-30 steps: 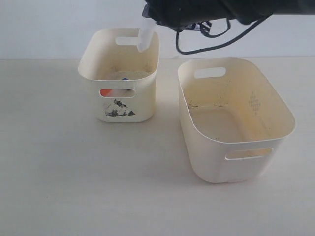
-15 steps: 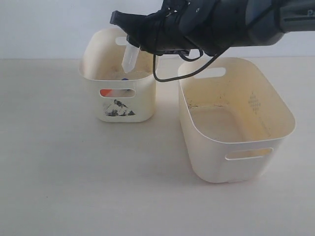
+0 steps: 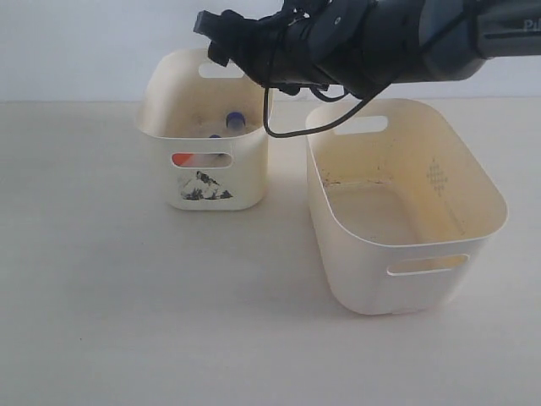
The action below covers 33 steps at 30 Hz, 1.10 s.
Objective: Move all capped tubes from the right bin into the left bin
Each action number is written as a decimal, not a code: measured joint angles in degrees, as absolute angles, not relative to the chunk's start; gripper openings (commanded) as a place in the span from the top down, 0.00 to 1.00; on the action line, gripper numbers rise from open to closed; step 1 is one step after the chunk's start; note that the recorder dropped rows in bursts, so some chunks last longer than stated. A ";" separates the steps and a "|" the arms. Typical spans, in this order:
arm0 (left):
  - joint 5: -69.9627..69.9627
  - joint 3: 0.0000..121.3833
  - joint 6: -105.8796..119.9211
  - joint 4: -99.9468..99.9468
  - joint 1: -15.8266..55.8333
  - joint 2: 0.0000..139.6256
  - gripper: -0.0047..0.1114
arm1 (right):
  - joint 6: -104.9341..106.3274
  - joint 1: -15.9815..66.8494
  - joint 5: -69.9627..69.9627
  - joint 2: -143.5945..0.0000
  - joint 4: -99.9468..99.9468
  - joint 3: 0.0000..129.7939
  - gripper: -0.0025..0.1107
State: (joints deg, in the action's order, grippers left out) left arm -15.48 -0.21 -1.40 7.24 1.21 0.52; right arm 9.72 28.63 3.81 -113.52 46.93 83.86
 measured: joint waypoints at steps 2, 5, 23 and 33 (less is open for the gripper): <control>-15.48 -0.21 -1.40 7.24 1.21 0.52 0.92 | 9.72 28.63 4.16 -113.52 46.93 83.86 0.42; -15.48 -0.21 -1.40 7.24 1.21 0.52 0.92 | 10.20 28.63 4.16 -112.98 46.93 83.86 0.52; -15.48 -0.21 -1.40 7.24 1.21 0.52 0.92 | 27.98 28.63 -18.72 -99.63 45.52 83.86 0.98; -15.48 -0.21 -1.40 7.24 1.21 0.52 0.92 | 25.75 28.63 -27.26 -92.64 44.92 70.81 0.98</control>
State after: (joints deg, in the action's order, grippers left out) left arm -15.48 -0.21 -1.40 7.24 1.21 0.52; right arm 25.75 28.63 -27.26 -92.64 44.92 70.81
